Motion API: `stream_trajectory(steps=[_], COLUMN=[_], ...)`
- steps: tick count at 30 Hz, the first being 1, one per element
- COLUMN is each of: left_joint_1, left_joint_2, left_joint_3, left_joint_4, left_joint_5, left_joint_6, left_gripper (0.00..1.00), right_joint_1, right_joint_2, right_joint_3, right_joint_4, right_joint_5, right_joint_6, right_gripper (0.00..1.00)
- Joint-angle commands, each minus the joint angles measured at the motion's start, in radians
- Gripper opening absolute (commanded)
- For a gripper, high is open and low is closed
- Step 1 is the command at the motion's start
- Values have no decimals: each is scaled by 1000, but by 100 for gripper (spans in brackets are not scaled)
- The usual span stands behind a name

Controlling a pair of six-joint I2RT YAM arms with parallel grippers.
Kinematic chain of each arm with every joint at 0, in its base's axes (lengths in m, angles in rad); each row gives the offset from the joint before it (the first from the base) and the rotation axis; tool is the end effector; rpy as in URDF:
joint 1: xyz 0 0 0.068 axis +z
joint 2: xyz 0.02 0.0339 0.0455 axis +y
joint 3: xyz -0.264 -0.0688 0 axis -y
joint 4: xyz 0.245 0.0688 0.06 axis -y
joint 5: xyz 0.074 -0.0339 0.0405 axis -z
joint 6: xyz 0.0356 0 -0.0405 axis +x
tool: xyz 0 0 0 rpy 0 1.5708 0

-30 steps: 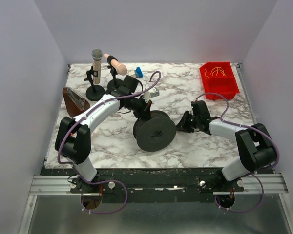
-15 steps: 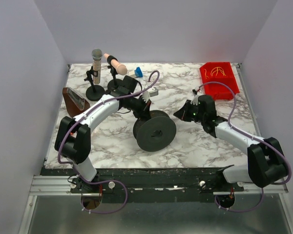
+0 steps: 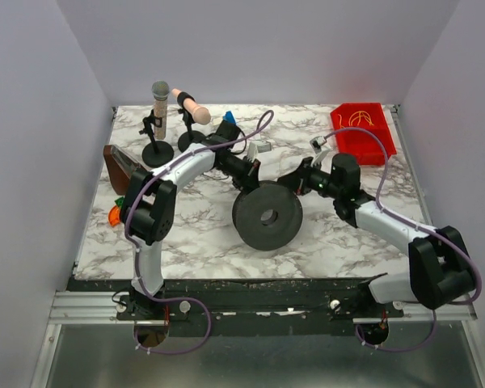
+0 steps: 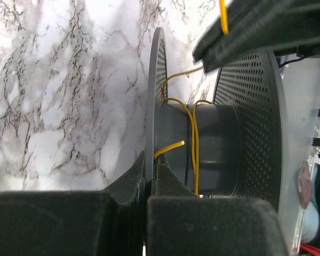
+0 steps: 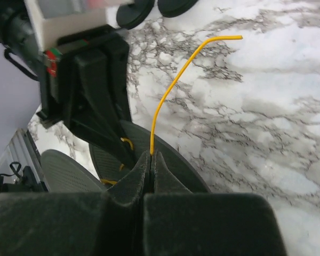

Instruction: Wrap the cables

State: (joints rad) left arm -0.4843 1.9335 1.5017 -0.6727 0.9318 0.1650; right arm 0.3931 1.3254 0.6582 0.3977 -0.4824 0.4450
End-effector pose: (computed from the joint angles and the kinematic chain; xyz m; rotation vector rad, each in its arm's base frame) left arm 0.3443 -0.2134 0.2272 1.0888 2.2919 -1.3458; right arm 0.2589 0.1253 0.2370 -0.3067 1.9105 1.0165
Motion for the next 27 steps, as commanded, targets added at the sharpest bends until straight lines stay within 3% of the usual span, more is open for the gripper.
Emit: stream_trajectory(steps=[1, 7, 14, 17, 21, 27], left_joint_1=[-5, -5, 13, 19, 41, 64], left_joint_2=[159, 271, 361, 386, 384, 318], left_joint_3=[113, 245, 364, 377, 367, 313], left_joint_4=[-86, -122, -87, -62, 7, 136], left_joint_5=[-48, -100, -220, -267, -315, -356], left_joint_6=[111, 131, 68, 47, -4, -2], left_gripper=[0, 4, 20, 31, 54, 64], right_joint_1=[6, 4, -3, -3, -2, -2], right_joint_2=[118, 253, 385, 434, 468, 512], right_joint_3=[92, 219, 267, 310, 354, 409], right_joint_4=[55, 14, -98, -140, -177, -243], right_joint_5=[-222, -369, -289, -277, -280, -275], right_joint_6=[-80, -137, -198, -219, -242, -281], right_gripper=[1, 1, 1, 1, 1, 1])
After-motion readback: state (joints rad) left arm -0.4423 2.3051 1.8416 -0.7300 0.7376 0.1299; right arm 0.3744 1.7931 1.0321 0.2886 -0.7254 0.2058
